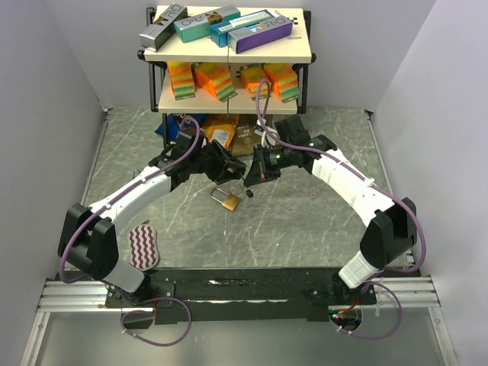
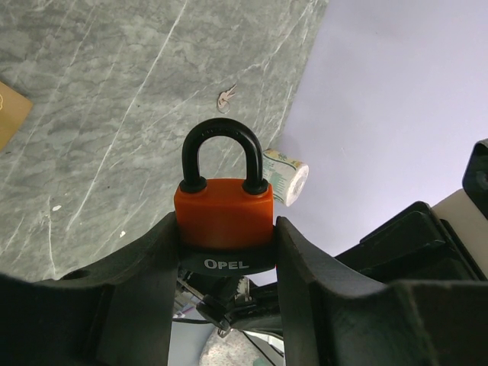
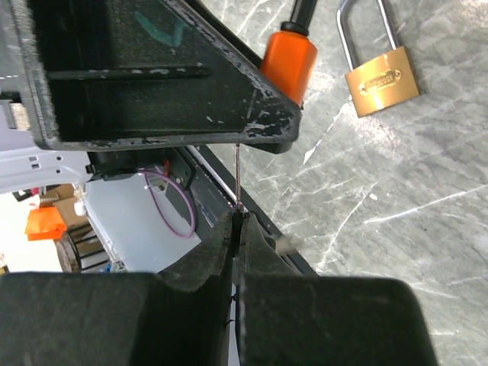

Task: Unlock with the key

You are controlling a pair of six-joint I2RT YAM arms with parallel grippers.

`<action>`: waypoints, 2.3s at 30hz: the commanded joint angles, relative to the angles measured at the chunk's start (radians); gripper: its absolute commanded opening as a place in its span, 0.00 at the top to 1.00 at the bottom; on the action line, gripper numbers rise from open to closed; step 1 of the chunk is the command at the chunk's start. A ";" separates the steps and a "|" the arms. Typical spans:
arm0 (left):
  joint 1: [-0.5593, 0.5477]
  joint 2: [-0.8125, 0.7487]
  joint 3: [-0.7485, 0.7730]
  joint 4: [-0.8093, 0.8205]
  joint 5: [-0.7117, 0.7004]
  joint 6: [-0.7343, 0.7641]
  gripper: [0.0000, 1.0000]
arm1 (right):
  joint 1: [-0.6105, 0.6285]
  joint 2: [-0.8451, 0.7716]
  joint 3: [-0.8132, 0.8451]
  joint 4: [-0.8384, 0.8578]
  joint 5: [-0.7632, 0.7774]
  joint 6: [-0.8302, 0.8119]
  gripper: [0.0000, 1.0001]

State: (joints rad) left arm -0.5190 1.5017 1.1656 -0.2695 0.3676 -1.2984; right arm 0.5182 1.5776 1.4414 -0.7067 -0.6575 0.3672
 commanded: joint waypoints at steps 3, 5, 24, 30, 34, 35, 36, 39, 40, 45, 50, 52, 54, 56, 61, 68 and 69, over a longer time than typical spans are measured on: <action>-0.004 -0.018 0.043 0.062 -0.001 -0.021 0.99 | 0.002 0.018 0.051 -0.027 0.016 -0.013 1.00; -0.004 -0.018 0.045 0.058 0.001 -0.019 0.99 | 0.000 0.018 0.050 -0.027 0.021 -0.014 1.00; -0.013 -0.005 0.048 0.062 0.022 -0.018 0.99 | 0.000 -0.001 0.028 0.003 0.088 -0.025 1.00; -0.018 0.012 0.058 0.056 0.030 -0.013 0.99 | 0.002 -0.005 0.022 0.021 0.098 -0.033 1.00; -0.022 0.023 0.071 0.046 0.036 -0.010 0.99 | 0.000 -0.014 0.017 0.032 0.105 -0.034 1.00; -0.024 0.026 0.074 0.044 0.036 -0.007 0.99 | 0.002 -0.014 0.017 0.035 0.105 -0.036 1.00; -0.024 0.032 0.075 0.044 0.037 -0.007 0.99 | 0.002 -0.014 0.017 0.035 0.108 -0.036 1.00; -0.027 0.041 0.088 0.042 0.042 -0.002 0.99 | 0.002 -0.011 0.019 0.035 0.119 -0.040 1.00; -0.027 0.040 0.091 0.041 0.041 -0.001 0.99 | 0.000 -0.011 0.022 0.032 0.124 -0.042 1.00; -0.027 0.045 0.103 0.035 0.037 0.004 0.99 | 0.002 -0.007 0.040 0.010 0.180 -0.062 1.00; -0.030 0.057 0.112 0.035 0.042 0.005 0.99 | 0.017 -0.001 0.070 0.003 0.271 -0.100 1.00; -0.032 0.064 0.121 0.026 0.044 0.011 0.99 | 0.020 0.001 0.085 0.009 0.286 -0.103 1.00; -0.032 0.071 0.128 0.018 0.048 0.013 0.99 | 0.023 0.004 0.100 0.012 0.303 -0.106 1.00; -0.033 0.074 0.131 0.016 0.048 0.014 0.99 | 0.026 0.007 0.112 0.007 0.331 -0.111 1.00; -0.036 0.081 0.141 0.010 0.047 0.014 0.99 | 0.034 0.022 0.139 0.016 0.361 -0.134 1.00; -0.042 0.092 0.152 -0.007 0.044 0.014 0.99 | 0.052 0.047 0.189 0.032 0.406 -0.166 1.00; -0.044 0.094 0.154 -0.008 0.042 0.016 0.99 | 0.055 0.048 0.194 0.033 0.412 -0.168 1.00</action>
State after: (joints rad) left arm -0.5354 1.5948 1.2755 -0.2588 0.3428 -1.2938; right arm 0.5659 1.6096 1.5467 -0.7723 -0.3302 0.2375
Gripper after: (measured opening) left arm 0.500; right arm 0.033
